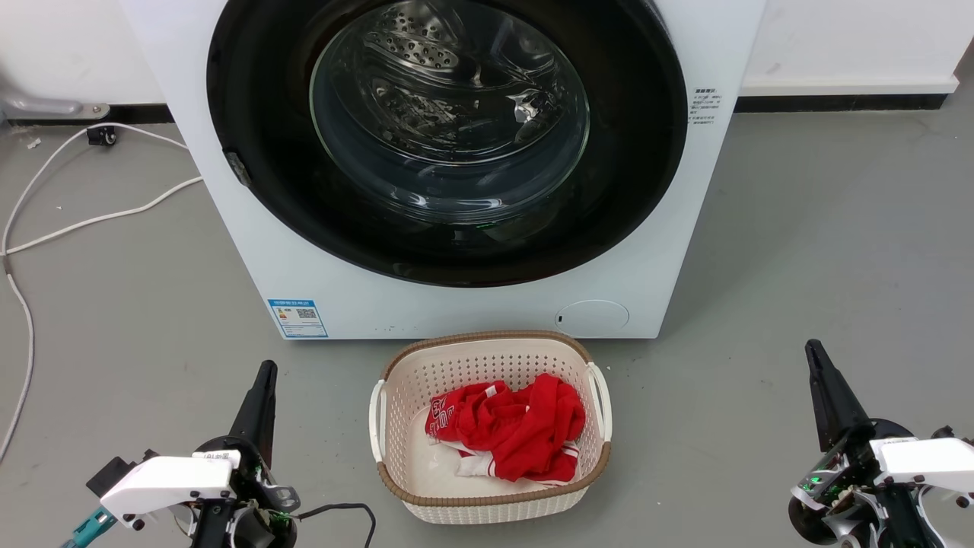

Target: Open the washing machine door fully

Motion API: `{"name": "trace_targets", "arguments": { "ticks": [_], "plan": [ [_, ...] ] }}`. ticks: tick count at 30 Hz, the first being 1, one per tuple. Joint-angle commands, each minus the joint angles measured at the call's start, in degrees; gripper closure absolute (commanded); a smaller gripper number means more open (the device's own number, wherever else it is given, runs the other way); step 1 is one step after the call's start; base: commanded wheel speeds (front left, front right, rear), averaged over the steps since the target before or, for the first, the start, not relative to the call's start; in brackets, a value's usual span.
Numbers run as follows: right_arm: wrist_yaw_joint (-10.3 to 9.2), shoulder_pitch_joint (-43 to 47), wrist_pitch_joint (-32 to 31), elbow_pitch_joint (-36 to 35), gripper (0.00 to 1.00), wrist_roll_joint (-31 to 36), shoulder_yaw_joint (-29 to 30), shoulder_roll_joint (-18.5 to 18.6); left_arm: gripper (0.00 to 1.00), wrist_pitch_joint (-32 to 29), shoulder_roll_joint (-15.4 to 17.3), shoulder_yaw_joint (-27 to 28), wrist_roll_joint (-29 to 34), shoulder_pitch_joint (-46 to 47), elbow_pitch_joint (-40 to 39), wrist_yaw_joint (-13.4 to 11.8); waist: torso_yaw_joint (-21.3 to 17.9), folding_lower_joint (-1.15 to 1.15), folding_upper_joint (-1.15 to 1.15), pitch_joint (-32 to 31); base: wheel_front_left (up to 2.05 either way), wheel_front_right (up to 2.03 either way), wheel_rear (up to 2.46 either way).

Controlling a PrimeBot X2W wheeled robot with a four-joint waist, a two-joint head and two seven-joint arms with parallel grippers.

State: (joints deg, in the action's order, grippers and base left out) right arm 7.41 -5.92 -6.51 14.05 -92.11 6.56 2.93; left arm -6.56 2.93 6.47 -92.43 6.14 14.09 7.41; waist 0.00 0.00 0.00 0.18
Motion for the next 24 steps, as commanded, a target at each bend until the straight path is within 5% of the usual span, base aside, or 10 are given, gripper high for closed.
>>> {"name": "trace_targets", "arguments": {
  "ticks": [1, 3, 4, 17, 24],
  "plan": [
    [0.15, -0.4, 0.0, 0.0, 1.00, 0.1, 0.0, -0.3, 1.00, -0.1, 0.0, 0.1, 0.1, 0.0, 0.0, 0.3, 0.0, 0.00, 0.00, 0.0, 0.00, 0.00, 0.00],
    [0.15, -0.4, 0.0, 0.0, 1.00, 0.1, 0.0, -0.3, 1.00, -0.1, 0.0, 0.1, 0.1, 0.0, 0.0, 0.3, 0.0, 0.00, 0.00, 0.0, 0.00, 0.00, 0.00],
    [0.00, 0.0, 0.0, 0.0, 0.00, 0.0, 0.0, 0.0, 0.00, 0.0, 0.0, 0.0, 0.0, 0.0, 0.0, 0.0, 0.0, 0.00, 0.00, 0.0, 0.00, 0.00, 0.00],
    [0.00, 1.6, 3.0, -2.2, 0.00, 1.5, -0.9, 0.0, 0.00, 3.0, -0.1, -3.5, 1.4, -0.1, -1.4, 0.0, 0.0, 0.00, 0.00, 0.0, 0.00, 0.00, 0.00],
    [0.01, 2.0, 5.1, -5.4, 0.00, 8.5, -0.5, 0.0, 0.00, 5.1, -0.1, -3.0, 6.4, 0.2, -4.7, 0.0, 0.1, 0.00, 0.00, 0.1, 0.00, 0.00, 0.00]
  ]
}}
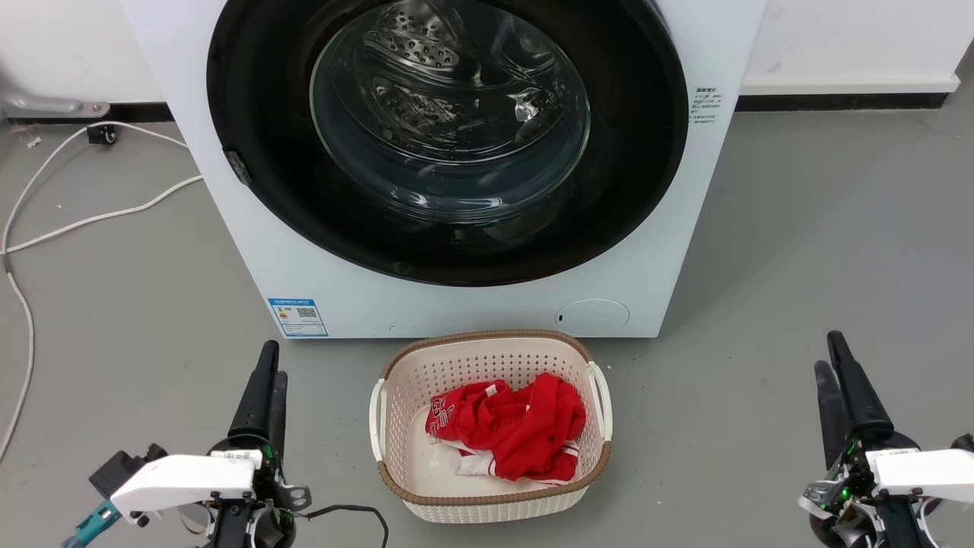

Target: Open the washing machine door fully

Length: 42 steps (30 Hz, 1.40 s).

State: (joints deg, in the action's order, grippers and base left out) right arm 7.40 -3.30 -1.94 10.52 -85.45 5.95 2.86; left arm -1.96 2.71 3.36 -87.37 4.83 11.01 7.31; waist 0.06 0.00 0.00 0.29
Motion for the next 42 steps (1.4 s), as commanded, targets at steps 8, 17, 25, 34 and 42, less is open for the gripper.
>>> {"name": "trace_targets", "arguments": {
  "ticks": [8, 17, 25, 34, 42],
  "plan": [
    [0.03, -0.3, 2.2, -6.3, 0.00, 16.3, -1.2, 0.1, 0.00, 2.2, 0.2, 0.5, 9.3, 2.1, -5.3, 0.1, 0.1, 0.00, 0.00, 0.1, 0.00, 0.00, 0.00],
    [0.04, 0.7, 4.2, -9.6, 0.00, 32.5, -3.3, 0.1, 0.00, 4.2, 0.2, -0.9, 21.7, 1.9, -7.8, 0.1, 0.2, 0.00, 0.00, 0.0, 0.00, 0.00, 0.00],
    [0.05, 2.0, 5.9, -10.1, 0.00, 42.0, -3.5, 0.1, 0.00, 5.9, 0.3, -2.6, 33.3, 1.4, -8.0, 0.1, 0.3, 0.00, 0.00, 0.0, 0.00, 0.00, 0.00],
    [0.07, 2.6, 7.6, -9.7, 0.00, 50.2, -3.9, 0.1, 0.00, 7.5, 0.3, -3.4, 43.7, 0.6, -7.7, 0.2, 0.3, 0.00, 0.00, 0.0, 0.00, 0.00, 0.00],
    [0.07, 3.2, 8.3, -10.2, 0.00, 56.9, -4.2, 0.0, 0.00, 8.9, 0.3, -3.8, 51.0, 0.5, -7.0, 0.0, 0.4, 0.00, 0.00, 0.0, 0.00, 0.00, 0.00]
  ]
}}
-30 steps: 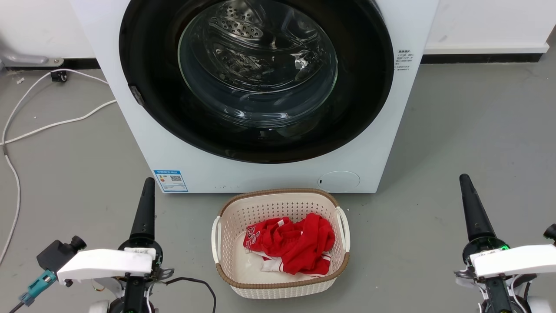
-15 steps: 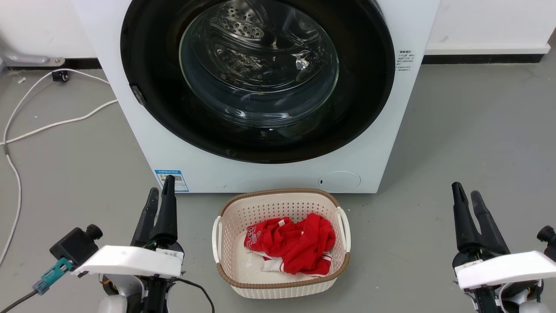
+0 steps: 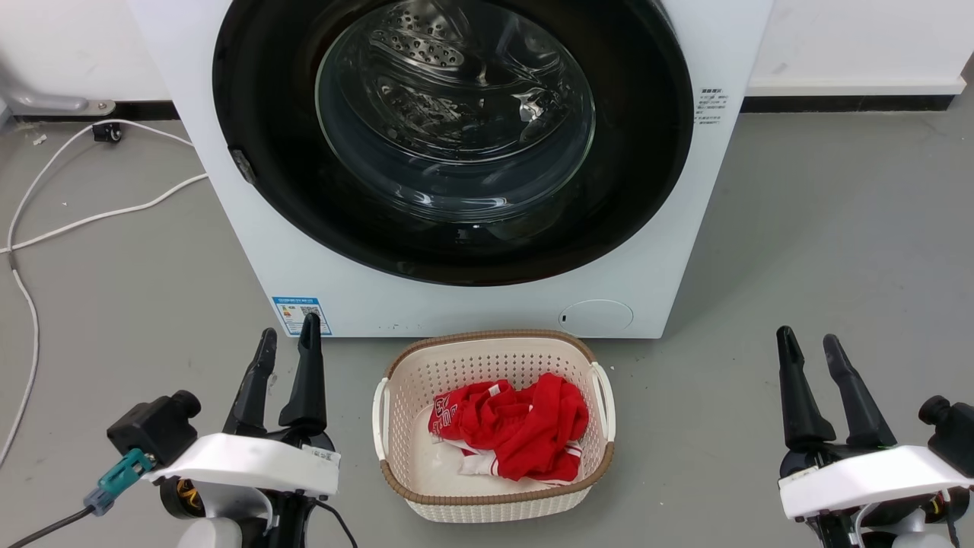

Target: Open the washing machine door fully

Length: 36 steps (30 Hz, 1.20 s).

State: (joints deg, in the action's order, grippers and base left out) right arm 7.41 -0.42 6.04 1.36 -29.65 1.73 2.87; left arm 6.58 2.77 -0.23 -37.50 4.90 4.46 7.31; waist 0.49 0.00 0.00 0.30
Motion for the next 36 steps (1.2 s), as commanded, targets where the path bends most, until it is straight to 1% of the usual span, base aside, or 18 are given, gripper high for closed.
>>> {"name": "trace_targets", "arguments": {
  "ticks": [1, 19, 36],
  "plan": [
    [0.07, 0.3, 0.3, -1.2, 0.00, 1.8, 0.1, 0.0, 0.00, 0.5, 0.2, -0.3, 2.0, 0.4, -0.3, -0.1, 0.0, 0.00, 0.00, 0.0, 0.00, 0.00, 0.00],
    [0.09, 1.1, 1.0, -3.7, 0.00, 13.6, 0.6, 0.0, 0.00, 3.3, 0.7, -1.0, 14.1, 1.1, -0.3, -0.5, 0.2, 0.00, 0.00, 0.5, 0.00, 0.00, 0.00],
    [0.06, 1.9, 1.1, -4.7, 0.00, 21.9, 0.1, 0.0, 0.00, 5.5, 1.0, -2.1, 23.6, 1.3, -0.2, -1.2, 0.3, 0.00, 0.00, 0.6, 0.00, 0.00, 0.00]
  ]
}}
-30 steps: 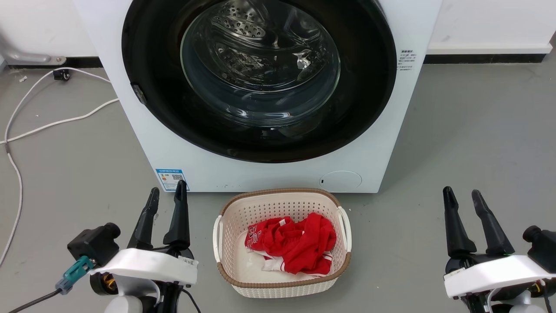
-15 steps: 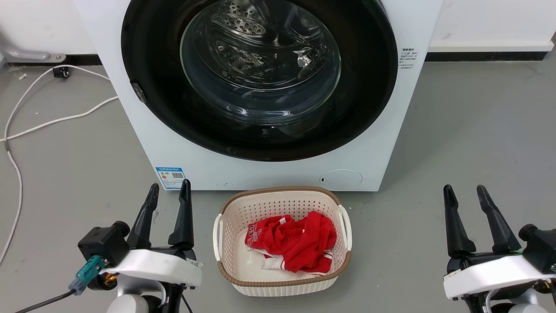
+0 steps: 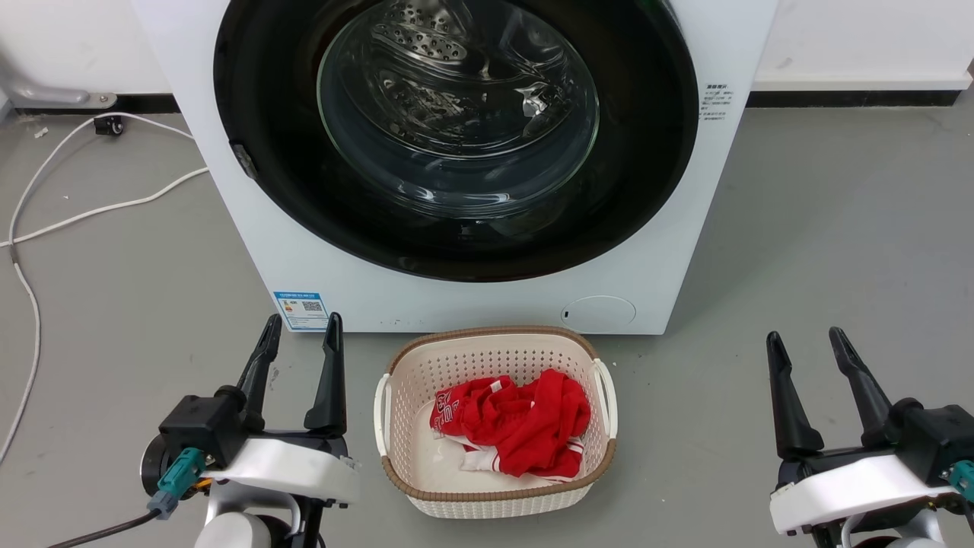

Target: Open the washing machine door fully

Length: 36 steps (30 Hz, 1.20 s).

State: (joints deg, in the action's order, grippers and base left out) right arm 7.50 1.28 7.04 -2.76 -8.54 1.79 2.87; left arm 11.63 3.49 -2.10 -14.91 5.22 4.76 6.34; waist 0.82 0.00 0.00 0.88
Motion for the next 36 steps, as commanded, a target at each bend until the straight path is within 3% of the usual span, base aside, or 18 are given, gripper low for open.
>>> {"name": "trace_targets", "arguments": {
  "ticks": [1, 24, 36],
  "plan": [
    [-0.03, 0.3, -0.1, -0.5, 0.00, 1.2, 0.0, 0.0, 0.00, 0.6, 0.3, -0.3, 1.5, 0.9, -0.5, -0.3, 0.0, 0.00, 0.00, 0.0, 0.00, 0.00, 0.00],
    [-0.02, 1.2, -0.1, -0.2, 0.00, 8.9, -0.5, 0.0, 0.00, 3.0, 0.2, -0.9, 10.4, 0.5, -0.1, -1.3, 0.0, 0.00, 0.00, 0.2, 0.00, 0.00, 0.00],
    [-0.02, 1.2, 0.1, 0.4, 0.00, 9.8, -0.6, 0.0, 0.00, 3.7, -0.3, -0.3, 10.3, 0.0, 0.9, -1.1, -0.1, 0.00, 0.00, 0.1, 0.00, 0.00, 0.00]
  ]
}}
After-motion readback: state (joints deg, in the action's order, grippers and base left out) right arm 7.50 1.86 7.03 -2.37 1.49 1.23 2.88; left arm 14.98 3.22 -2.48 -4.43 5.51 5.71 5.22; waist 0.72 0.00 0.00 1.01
